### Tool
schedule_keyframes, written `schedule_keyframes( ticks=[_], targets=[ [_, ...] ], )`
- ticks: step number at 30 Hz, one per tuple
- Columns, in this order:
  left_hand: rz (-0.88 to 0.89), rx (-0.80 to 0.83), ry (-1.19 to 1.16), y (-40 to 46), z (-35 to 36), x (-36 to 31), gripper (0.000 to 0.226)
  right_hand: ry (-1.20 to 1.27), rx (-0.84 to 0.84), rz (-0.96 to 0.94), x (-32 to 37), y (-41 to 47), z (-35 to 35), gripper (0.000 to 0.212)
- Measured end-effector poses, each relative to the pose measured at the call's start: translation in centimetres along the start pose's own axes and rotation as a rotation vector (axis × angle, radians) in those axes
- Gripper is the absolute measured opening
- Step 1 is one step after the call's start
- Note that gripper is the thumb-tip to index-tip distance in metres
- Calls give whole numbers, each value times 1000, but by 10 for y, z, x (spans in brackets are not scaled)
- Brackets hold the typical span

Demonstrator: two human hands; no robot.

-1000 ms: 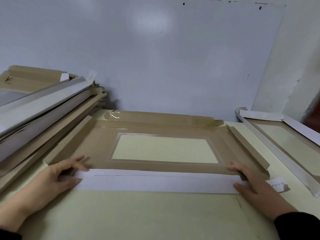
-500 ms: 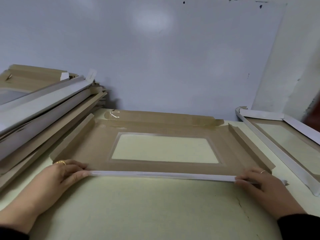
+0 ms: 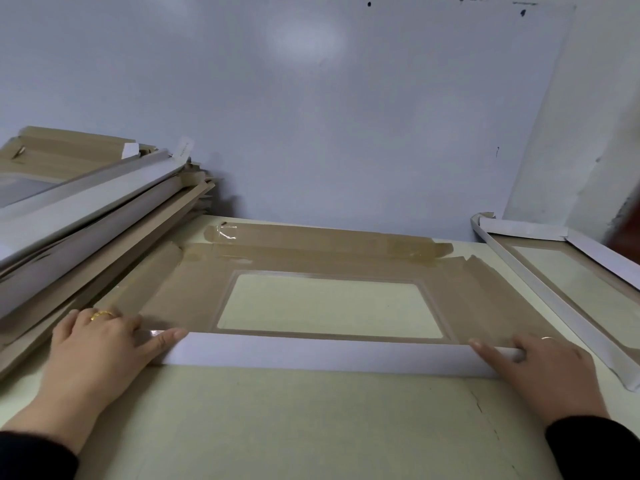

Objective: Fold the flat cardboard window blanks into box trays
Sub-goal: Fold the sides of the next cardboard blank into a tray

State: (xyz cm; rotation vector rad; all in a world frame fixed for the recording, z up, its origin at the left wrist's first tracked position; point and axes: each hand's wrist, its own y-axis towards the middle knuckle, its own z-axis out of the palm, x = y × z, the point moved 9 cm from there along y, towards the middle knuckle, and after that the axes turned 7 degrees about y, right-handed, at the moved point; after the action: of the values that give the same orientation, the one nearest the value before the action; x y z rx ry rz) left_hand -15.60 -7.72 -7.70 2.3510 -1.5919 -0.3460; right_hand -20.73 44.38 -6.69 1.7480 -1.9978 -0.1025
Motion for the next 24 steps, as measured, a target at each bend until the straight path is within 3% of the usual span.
schedule_keyframes(
  ticks=[5,8,15,19,24],
  targets=[
    [-53,124,134,1,8,0,60,-194,60,28,-1,4,8,46],
    [-88,170,133,1,10,0,63,-160,87,85,-9,6,14,47],
    [-64,115,-50,-2,5,-14,40,-123,212,100,-13,6,33,55],
    [155,116,-142,-19,5,-76,47,-243,214,-175,40,-3,40,45],
    [322,208,-55,-43,17,-161,52,89,411,-568,159,-58,69,50]
  ],
)
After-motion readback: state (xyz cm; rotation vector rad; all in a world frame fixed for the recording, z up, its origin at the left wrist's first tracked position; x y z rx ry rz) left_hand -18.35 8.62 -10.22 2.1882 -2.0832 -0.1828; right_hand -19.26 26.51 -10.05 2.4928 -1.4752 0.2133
